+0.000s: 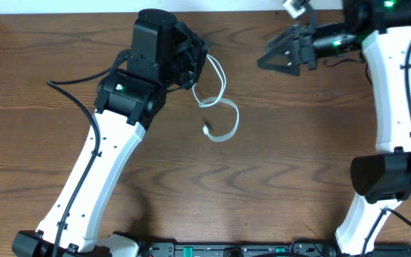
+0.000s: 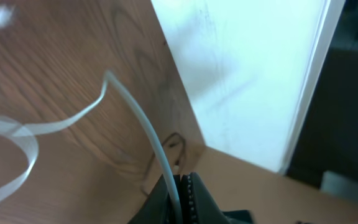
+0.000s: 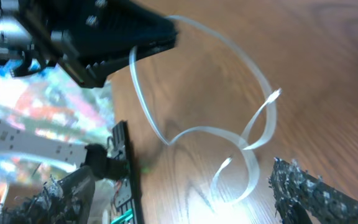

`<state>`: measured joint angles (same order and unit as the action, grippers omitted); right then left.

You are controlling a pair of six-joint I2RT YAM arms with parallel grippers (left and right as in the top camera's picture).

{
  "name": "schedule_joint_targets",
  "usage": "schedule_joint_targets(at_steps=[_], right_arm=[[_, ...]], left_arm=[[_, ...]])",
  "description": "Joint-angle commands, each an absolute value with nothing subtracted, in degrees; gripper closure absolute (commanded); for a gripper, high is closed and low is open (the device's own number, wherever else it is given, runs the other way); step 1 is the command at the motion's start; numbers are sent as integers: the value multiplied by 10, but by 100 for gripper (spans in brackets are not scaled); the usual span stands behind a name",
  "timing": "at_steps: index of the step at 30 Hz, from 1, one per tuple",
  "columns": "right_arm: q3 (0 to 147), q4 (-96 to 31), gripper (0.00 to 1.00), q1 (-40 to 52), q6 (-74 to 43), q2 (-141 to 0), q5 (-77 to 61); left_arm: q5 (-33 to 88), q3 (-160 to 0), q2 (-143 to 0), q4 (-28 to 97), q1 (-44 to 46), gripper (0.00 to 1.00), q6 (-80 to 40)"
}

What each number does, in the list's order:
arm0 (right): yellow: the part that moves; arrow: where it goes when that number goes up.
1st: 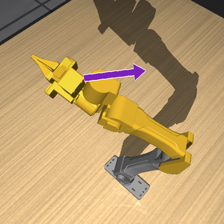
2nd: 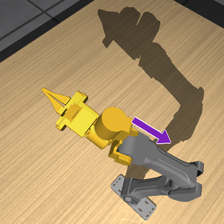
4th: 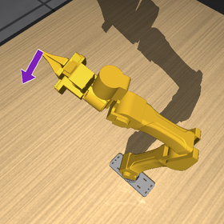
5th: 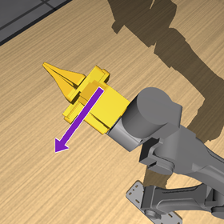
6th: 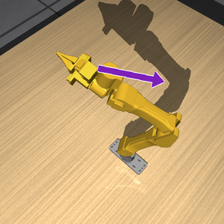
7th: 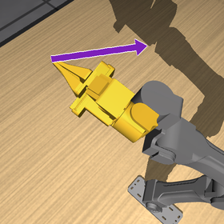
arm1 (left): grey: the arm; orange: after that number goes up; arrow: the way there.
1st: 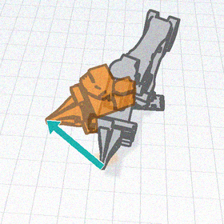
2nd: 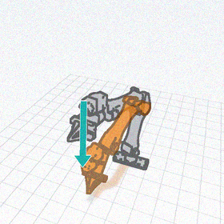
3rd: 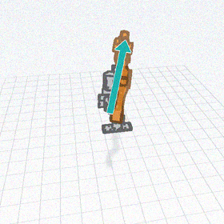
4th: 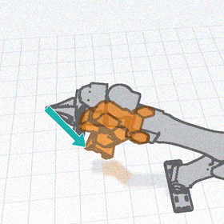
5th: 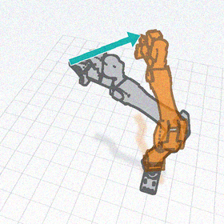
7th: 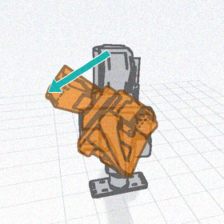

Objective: Untangle cables

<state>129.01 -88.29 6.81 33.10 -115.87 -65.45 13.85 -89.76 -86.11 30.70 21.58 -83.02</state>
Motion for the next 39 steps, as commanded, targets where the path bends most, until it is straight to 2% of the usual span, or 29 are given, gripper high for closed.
schedule_joint_targets(at_steps=[1, 3, 7, 12, 13, 19, 23, 24, 28, 31, 34, 39], right_arm=[[1261, -861, 15, 109, 357, -1163, -686], [1240, -828, 15, 125, 339, -1163, -686], [1206, -733, 23, 156, 280, -1164, -685], [1165, -589, 39, 190, 147, -1164, -627], [1159, -570, 44, 194, 127, -1164, -614], [1149, -537, 98, 197, 107, -1164, -601], [1149, -535, 99, 178, 62, -1161, -564], [1150, -535, 99, 167, 51, -1158, -554], [1151, -535, 99, 118, 22, -1134, -541], [1151, -520, 99, 65, -22, -1099, -539], [1151, -499, 99, 17, -94, -1064, -526], [1151, -497, 99, -64, -177, -1002, -449]], left_arm=[[145, -896, -861, 308, 217, 93, -925], [145, -896, -861, 308, 217, 92, -931], [161, -896, -861, 307, 217, 92, -932], [160, -896, -861, 308, 217, 92, -934], [160, -896, -861, 308, 217, 92, -934], [160, -896, -861, 308, 216, 92, -933], [146, -896, -861, 309, 215, 89, -928], [132, -896, -861, 311, 215, 83, -913], [75, -896, -861, 338, 215, 41, -839], [58, -896, -861, 367, 215, 24, -805], [52, -896, -861, 385, 215, 20, -765], [53, -896, -861, 403, 215, 20, -642]])
